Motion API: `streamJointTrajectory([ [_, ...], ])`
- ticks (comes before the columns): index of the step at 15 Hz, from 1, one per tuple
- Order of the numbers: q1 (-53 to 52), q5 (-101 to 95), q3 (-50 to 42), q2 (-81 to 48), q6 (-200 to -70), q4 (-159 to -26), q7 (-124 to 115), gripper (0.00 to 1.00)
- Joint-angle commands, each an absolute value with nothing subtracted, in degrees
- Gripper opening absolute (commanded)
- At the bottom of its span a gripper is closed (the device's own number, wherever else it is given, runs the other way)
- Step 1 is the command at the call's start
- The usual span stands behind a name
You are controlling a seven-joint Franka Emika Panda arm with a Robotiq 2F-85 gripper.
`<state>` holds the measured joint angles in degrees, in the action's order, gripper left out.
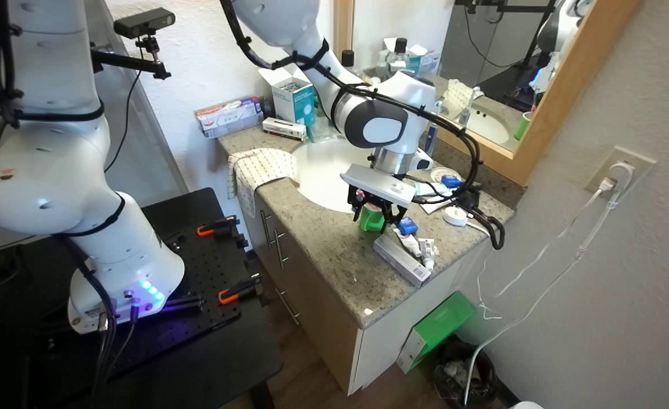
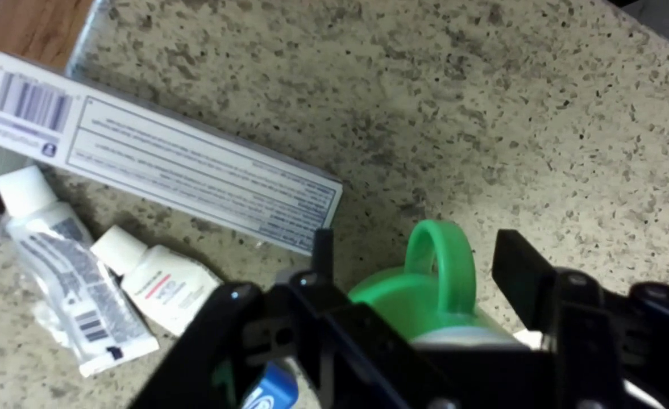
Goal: Put the mug in the sink
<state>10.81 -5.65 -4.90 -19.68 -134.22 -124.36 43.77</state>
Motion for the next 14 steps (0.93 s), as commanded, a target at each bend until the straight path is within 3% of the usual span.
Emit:
streamJointTrajectory([
  [1,11.96,-4.53,-3.78,-19.08,-135.41,-124.20,45.08,0.42],
  [5,12.24,-4.34,-3.79,-17.68,-136.83,-125.65,45.19,0.11],
  [7,12.39,-4.24,-3.79,-17.40,-137.71,-126.00,45.17,0.01],
  [9,12.51,-4.28,-3.77,-17.47,-138.65,-126.12,45.10,0.06],
  [14,11.86,-5.45,-3.38,-17.82,-141.02,-126.70,44.95,0.06],
])
